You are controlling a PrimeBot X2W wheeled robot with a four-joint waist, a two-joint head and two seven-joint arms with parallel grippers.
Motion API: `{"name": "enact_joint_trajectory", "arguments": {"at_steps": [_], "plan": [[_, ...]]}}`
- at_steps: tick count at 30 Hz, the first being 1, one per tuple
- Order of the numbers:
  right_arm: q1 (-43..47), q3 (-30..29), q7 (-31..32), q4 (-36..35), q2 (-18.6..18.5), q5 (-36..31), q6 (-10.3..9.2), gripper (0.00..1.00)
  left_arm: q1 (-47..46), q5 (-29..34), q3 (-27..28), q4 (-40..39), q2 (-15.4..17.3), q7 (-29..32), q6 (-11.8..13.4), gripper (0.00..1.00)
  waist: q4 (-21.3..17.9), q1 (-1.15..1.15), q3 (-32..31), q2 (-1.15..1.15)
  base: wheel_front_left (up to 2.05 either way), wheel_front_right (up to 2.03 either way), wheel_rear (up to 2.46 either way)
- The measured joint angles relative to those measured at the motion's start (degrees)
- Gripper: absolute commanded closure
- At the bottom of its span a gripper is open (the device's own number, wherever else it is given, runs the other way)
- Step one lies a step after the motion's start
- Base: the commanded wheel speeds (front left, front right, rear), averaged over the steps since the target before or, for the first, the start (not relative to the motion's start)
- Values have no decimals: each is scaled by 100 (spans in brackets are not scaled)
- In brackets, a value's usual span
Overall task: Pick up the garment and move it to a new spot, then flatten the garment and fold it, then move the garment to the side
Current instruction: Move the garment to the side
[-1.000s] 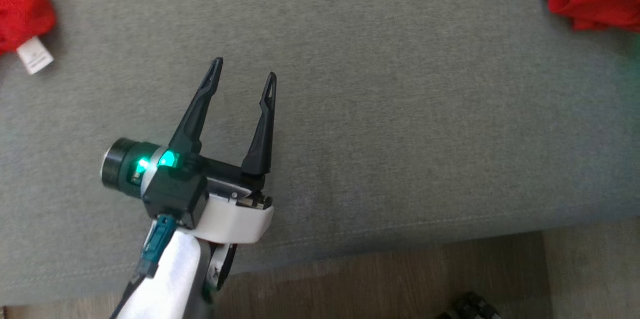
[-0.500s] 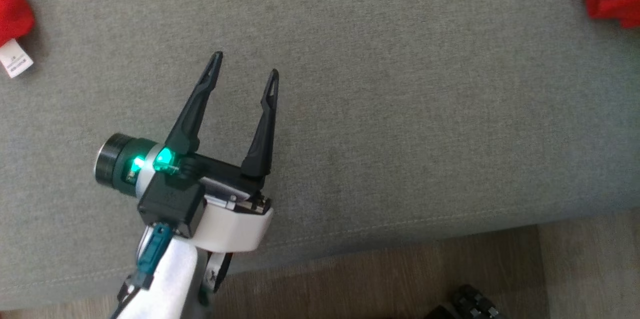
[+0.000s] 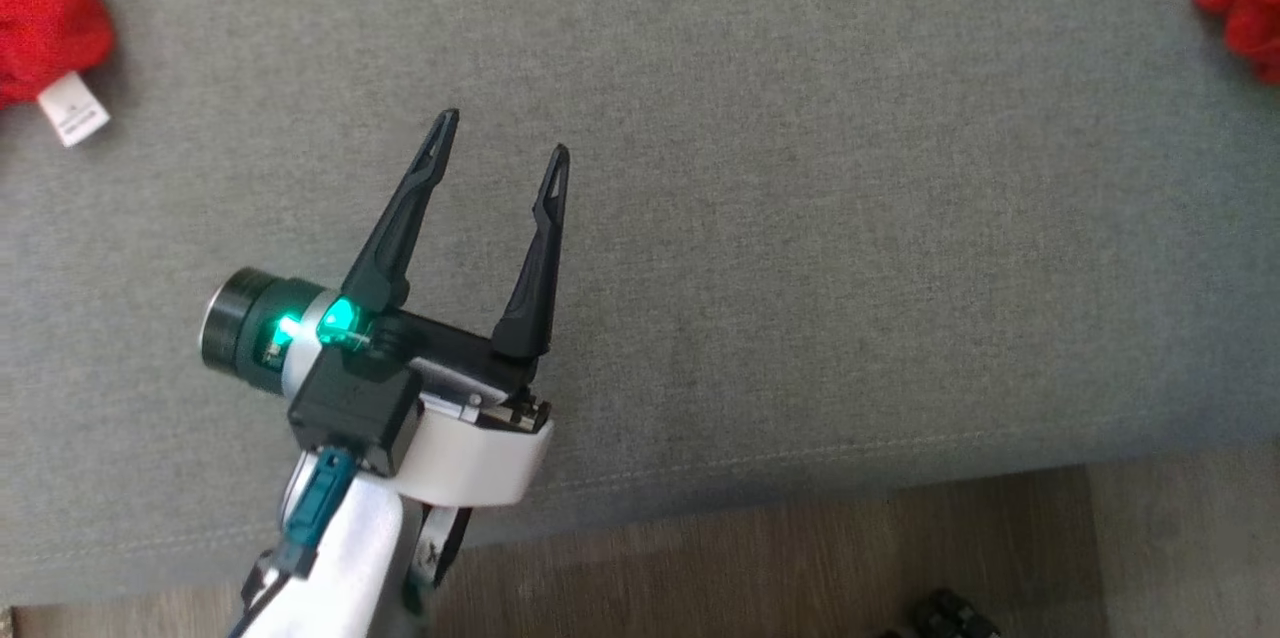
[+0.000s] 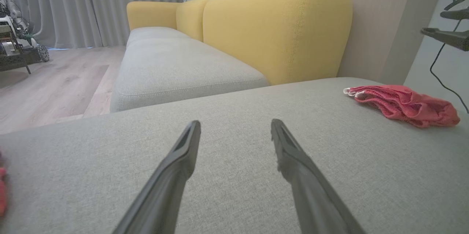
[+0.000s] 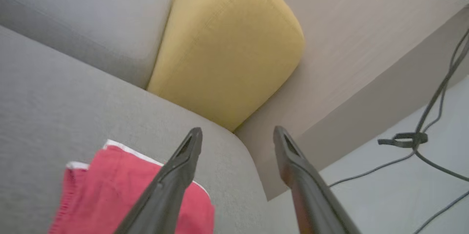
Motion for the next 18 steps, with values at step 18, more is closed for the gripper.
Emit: {"name": "enact_joint_trajectory", "arguments": {"at_steps": [18], "plan": [[1931, 1737, -1670, 747, 1748, 2515, 0, 0, 971, -851, 516, 536, -282, 0, 350, 0, 465, -1, -1537, 0, 0, 0, 0]]}}
